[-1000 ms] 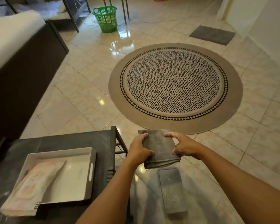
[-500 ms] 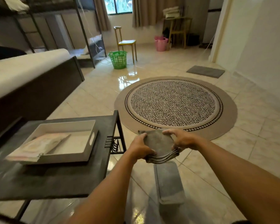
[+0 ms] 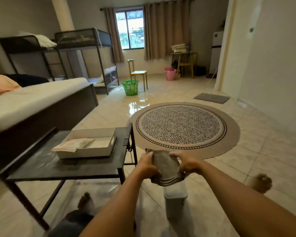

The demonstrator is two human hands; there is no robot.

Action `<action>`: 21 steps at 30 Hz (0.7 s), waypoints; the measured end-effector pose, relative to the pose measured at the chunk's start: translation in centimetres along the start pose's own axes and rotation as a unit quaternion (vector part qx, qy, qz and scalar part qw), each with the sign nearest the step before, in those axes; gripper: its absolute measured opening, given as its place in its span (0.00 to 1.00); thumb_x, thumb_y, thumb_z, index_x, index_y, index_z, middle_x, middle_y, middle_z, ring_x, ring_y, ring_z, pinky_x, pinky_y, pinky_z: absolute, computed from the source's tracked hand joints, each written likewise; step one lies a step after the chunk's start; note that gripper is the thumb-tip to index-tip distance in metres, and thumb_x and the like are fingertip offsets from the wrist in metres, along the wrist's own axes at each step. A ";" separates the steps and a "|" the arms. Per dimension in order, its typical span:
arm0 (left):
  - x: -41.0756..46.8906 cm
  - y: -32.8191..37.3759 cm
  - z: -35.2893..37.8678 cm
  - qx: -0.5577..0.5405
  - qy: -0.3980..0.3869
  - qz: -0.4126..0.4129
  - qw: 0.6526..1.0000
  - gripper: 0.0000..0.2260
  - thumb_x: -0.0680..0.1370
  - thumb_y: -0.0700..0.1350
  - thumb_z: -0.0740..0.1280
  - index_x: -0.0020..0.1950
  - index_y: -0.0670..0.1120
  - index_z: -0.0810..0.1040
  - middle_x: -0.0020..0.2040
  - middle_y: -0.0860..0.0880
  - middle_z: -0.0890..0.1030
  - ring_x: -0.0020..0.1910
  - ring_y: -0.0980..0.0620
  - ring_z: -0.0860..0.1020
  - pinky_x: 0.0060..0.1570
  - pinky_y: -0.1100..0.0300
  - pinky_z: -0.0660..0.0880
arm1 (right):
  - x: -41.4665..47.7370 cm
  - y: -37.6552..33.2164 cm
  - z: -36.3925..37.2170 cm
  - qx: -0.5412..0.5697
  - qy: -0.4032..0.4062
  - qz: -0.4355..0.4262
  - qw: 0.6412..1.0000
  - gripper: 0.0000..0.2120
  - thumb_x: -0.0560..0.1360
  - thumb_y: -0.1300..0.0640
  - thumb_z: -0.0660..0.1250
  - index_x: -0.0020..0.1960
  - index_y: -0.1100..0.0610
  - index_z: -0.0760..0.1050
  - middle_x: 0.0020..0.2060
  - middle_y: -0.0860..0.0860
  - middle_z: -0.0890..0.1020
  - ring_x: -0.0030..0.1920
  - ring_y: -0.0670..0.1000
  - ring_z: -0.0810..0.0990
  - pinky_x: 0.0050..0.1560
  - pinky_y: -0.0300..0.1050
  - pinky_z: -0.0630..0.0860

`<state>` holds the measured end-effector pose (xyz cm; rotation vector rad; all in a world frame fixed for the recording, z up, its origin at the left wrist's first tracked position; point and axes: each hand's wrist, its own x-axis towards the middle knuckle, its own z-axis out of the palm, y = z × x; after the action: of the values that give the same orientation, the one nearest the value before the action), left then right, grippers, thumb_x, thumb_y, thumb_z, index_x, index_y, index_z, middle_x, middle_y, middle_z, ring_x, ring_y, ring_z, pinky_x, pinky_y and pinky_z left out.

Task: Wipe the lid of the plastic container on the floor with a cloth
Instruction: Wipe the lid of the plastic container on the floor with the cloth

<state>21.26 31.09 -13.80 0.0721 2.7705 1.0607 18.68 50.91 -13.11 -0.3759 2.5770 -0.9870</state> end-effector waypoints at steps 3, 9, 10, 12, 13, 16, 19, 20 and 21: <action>0.3 -0.7 0.5 -0.001 -0.002 -0.012 1.000 0.37 0.69 0.41 0.79 0.74 0.43 0.64 0.70 0.44 0.65 0.66 0.45 0.69 0.64 0.52 0.75 | 0.7 0.3 0.6 -0.020 -0.003 -0.004 1.000 0.40 0.66 0.73 0.72 0.74 0.53 0.67 0.70 0.52 0.70 0.58 0.49 0.71 0.44 0.41 0.80; 2.0 -1.8 3.2 -0.010 -0.005 -0.029 1.000 0.45 0.70 0.40 0.78 0.80 0.44 0.54 0.75 0.46 0.59 0.72 0.46 0.64 0.67 0.54 0.71 | 2.6 3.2 1.5 -0.024 -0.014 0.006 1.000 0.40 0.65 0.71 0.73 0.73 0.52 0.67 0.69 0.53 0.70 0.56 0.48 0.70 0.39 0.32 0.77; 2.4 -2.1 3.9 -0.012 -0.007 -0.030 0.999 0.45 0.70 0.40 0.78 0.80 0.44 0.54 0.75 0.47 0.58 0.72 0.46 0.64 0.66 0.54 0.72 | 3.0 3.9 1.7 -0.026 -0.015 0.009 1.000 0.40 0.65 0.71 0.73 0.74 0.52 0.66 0.69 0.53 0.70 0.57 0.48 0.70 0.43 0.35 0.77; 3.5 -2.8 5.4 -0.011 -0.009 -0.027 1.000 0.45 0.70 0.40 0.77 0.80 0.45 0.53 0.75 0.48 0.58 0.71 0.47 0.64 0.57 0.60 0.76 | 3.8 5.4 2.3 -0.033 -0.012 0.017 0.999 0.41 0.66 0.71 0.73 0.75 0.52 0.64 0.70 0.54 0.68 0.60 0.51 0.71 0.49 0.39 0.78; 4.1 -3.3 6.1 -0.011 -0.009 -0.025 1.000 0.45 0.70 0.40 0.77 0.80 0.46 0.53 0.75 0.48 0.58 0.70 0.48 0.65 0.50 0.65 0.76 | 4.2 6.2 2.6 -0.033 -0.011 0.025 0.999 0.42 0.66 0.70 0.74 0.75 0.52 0.63 0.71 0.53 0.66 0.62 0.53 0.72 0.52 0.41 0.78; 5.9 -4.8 8.4 -0.012 -0.014 -0.022 1.000 0.45 0.71 0.41 0.76 0.80 0.48 0.52 0.75 0.49 0.57 0.67 0.51 0.65 0.37 0.74 0.73 | 5.6 8.4 3.5 -0.033 -0.016 0.040 0.999 0.44 0.67 0.70 0.74 0.77 0.52 0.60 0.72 0.53 0.64 0.66 0.56 0.71 0.57 0.44 0.78; 7.6 -6.4 10.6 -0.007 -0.017 -0.022 1.000 0.44 0.72 0.41 0.75 0.80 0.48 0.51 0.75 0.50 0.57 0.66 0.53 0.65 0.33 0.76 0.73 | 7.1 10.7 4.5 -0.046 -0.022 0.046 0.998 0.44 0.67 0.68 0.74 0.77 0.51 0.59 0.72 0.53 0.63 0.67 0.55 0.69 0.62 0.48 0.77; 8.2 -6.9 11.3 -0.006 -0.020 -0.023 1.000 0.44 0.72 0.41 0.75 0.80 0.49 0.51 0.75 0.50 0.57 0.65 0.54 0.65 0.33 0.77 0.73 | 7.7 11.6 4.9 -0.045 -0.023 0.046 0.998 0.43 0.67 0.68 0.74 0.77 0.51 0.59 0.72 0.53 0.63 0.68 0.55 0.68 0.63 0.47 0.76; 8.8 -7.3 11.9 -0.007 -0.026 -0.024 0.999 0.44 0.72 0.41 0.75 0.80 0.48 0.51 0.75 0.50 0.57 0.63 0.56 0.64 0.33 0.78 0.72 | 8.1 12.4 5.3 -0.044 -0.022 0.045 0.998 0.43 0.67 0.68 0.73 0.77 0.52 0.59 0.72 0.53 0.64 0.68 0.54 0.67 0.64 0.47 0.75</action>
<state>14.85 34.39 -28.60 0.0316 2.7034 1.0514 12.11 53.71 -27.12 -0.2979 2.5787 -0.8259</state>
